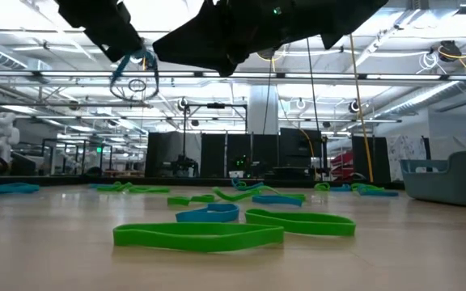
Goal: Sort rubber bands into baskets
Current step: Put the blue rubber band into the dark blue bin
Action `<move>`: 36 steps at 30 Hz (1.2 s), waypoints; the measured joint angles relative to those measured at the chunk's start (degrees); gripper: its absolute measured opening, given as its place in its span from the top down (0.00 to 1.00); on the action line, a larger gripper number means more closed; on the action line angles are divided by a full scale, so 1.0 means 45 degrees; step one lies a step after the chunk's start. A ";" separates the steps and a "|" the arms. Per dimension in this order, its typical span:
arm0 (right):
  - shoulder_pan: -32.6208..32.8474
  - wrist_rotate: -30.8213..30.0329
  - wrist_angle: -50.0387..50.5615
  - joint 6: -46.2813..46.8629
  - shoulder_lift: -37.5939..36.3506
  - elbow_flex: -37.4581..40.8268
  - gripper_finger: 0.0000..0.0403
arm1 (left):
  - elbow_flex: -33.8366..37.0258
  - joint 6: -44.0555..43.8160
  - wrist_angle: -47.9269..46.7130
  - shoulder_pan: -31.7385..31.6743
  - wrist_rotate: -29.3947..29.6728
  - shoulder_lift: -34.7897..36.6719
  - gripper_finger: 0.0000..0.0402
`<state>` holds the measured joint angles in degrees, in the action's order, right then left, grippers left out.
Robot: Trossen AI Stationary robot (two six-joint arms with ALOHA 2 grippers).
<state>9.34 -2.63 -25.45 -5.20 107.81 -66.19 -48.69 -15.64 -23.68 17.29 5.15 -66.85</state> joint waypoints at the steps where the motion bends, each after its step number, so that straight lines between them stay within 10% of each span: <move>1: 0.0000 0.0000 0.0008 -0.0003 0.0000 0.0000 0.73 | 0.0000 0.0013 0.0091 -0.0016 0.0031 0.0000 1.00; 17: -0.0010 -0.0112 0.0023 -0.0080 0.0000 0.0000 0.73 | -0.0005 0.0345 0.0753 -0.0076 0.0339 0.0000 1.00; 24: -0.0155 -0.0136 0.0077 -0.0320 0.0000 0.0000 0.90 | -0.0005 0.0340 0.0809 -0.0076 0.0339 0.0000 0.99; 36: -0.0253 -0.0235 0.1357 -0.0334 -0.0349 0.0000 1.00 | -0.0005 0.0917 -0.0078 -0.0076 0.0681 0.0000 0.69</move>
<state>8.20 -3.69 -19.34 -6.70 106.24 -66.19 -48.71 -11.51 -24.03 16.95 8.22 -66.85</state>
